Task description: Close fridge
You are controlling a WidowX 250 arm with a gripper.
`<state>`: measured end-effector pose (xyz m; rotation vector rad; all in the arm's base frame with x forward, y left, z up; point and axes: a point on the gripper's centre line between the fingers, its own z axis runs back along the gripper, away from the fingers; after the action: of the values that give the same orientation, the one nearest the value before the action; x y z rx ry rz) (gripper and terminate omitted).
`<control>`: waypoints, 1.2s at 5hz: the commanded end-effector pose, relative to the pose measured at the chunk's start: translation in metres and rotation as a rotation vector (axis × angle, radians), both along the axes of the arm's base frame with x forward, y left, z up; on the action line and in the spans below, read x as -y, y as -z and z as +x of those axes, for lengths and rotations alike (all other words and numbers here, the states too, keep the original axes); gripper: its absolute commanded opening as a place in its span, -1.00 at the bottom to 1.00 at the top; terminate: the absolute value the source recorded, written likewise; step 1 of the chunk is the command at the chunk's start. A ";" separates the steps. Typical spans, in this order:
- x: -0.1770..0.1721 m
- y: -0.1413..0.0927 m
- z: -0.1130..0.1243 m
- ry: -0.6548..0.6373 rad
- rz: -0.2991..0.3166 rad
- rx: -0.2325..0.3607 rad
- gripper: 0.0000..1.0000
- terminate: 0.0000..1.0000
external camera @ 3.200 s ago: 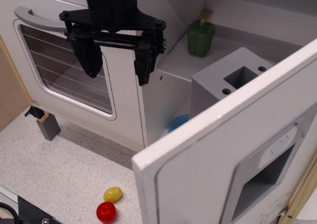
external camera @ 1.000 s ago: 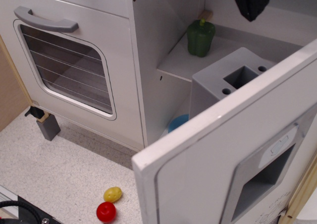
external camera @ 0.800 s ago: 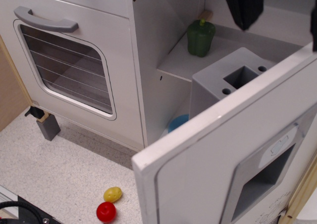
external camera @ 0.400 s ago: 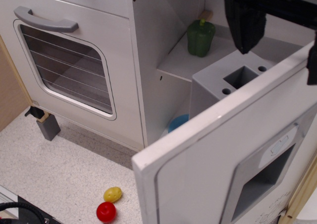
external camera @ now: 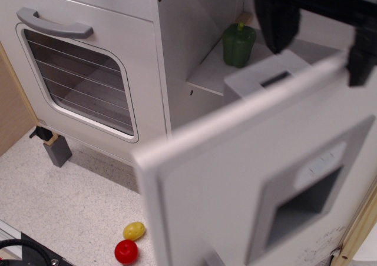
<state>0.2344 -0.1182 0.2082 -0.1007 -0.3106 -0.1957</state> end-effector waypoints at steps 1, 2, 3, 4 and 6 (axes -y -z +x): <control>-0.036 -0.014 0.026 -0.101 0.006 0.058 1.00 -1.00; -0.047 -0.018 0.040 -0.137 0.002 0.061 1.00 -1.00; -0.053 -0.026 0.049 -0.167 -0.011 0.060 1.00 -1.00; -0.056 -0.044 0.045 -0.171 -0.048 0.063 1.00 -1.00; -0.048 -0.050 0.016 -0.118 -0.060 0.033 1.00 -1.00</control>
<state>0.2565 -0.0764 0.2467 -0.1339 -0.3177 -0.0735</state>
